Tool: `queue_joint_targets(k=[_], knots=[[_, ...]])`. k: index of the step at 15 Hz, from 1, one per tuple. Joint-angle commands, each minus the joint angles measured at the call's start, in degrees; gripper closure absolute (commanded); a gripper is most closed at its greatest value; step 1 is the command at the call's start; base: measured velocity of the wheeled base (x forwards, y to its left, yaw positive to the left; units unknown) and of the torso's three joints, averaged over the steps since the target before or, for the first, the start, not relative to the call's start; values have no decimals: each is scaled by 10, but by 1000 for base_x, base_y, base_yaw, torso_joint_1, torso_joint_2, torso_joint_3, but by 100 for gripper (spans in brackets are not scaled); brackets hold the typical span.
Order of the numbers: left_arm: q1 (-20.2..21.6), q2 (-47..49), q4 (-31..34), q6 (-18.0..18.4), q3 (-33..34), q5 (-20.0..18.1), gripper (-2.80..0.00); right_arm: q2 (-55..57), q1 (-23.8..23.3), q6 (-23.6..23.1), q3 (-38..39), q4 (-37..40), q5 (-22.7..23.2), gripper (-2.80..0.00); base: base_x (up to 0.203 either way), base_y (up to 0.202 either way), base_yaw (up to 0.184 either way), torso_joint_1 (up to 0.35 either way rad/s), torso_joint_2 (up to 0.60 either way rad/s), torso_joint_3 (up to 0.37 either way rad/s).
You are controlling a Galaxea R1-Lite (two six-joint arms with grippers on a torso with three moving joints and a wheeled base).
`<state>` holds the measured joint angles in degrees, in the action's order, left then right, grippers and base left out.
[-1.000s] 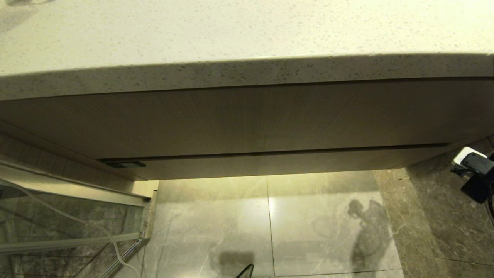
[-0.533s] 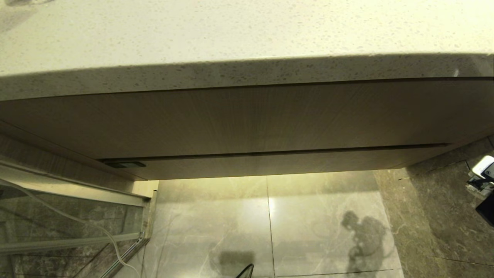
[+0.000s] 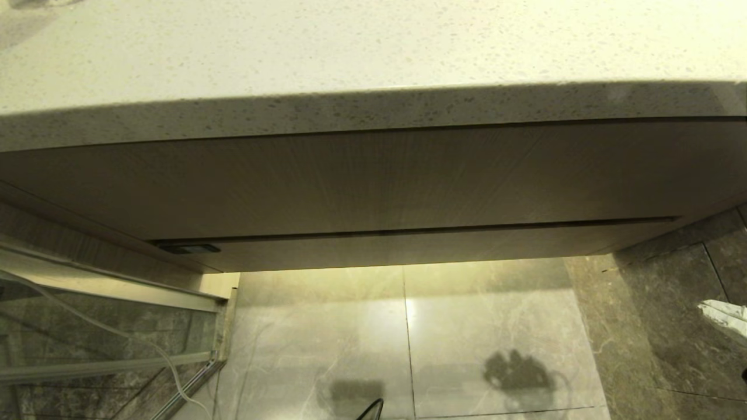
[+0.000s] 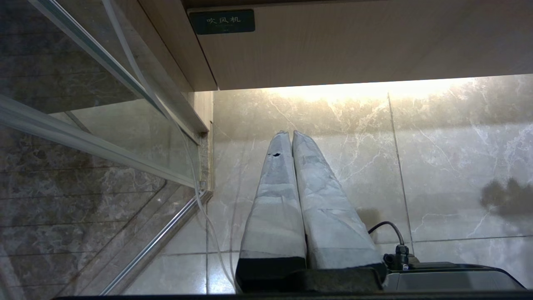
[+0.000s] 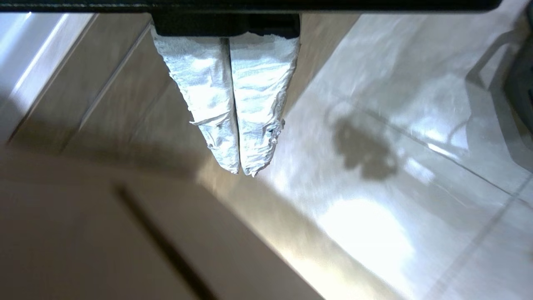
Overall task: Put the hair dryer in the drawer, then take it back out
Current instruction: Pull open the drawer
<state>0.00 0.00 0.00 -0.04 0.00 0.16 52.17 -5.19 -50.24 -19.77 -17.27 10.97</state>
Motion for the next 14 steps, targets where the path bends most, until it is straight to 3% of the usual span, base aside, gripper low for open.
queue_joint_targets(k=[1, 4, 7, 10, 11, 12, 14], knots=[[0, 0, 0, 0, 0, 0, 0, -77, 87, -65, 7, 20, 1, 0, 0, 0, 0, 0, 0, 0], [0, 0, 0, 0, 0, 0, 0, -105, 118, -169, -1, 79, 52, 0, 0, 0, 0, 0, 0, 0], [0, 0, 0, 0, 0, 0, 0, -74, 122, -228, -6, 85, 154, 0, 0, 0, 0, 0, 0, 0], [0, 0, 0, 0, 0, 0, 0, 6, 129, -278, -12, 82, 186, 0, 0, 0, 0, 0, 0, 0], [0, 0, 0, 0, 0, 0, 0, 43, 133, -293, -17, 80, 194, -80, 0, 0, 0, 0, 0, 0], [0, 0, 0, 0, 0, 0, 0, 85, 137, -311, -21, 73, 201, -280, 0, 0, 0, 0, 0, 0], [0, 0, 0, 0, 0, 0, 0, 156, 140, -335, -34, 51, 209, -280, 0, 0, 0, 0, 0, 0]])
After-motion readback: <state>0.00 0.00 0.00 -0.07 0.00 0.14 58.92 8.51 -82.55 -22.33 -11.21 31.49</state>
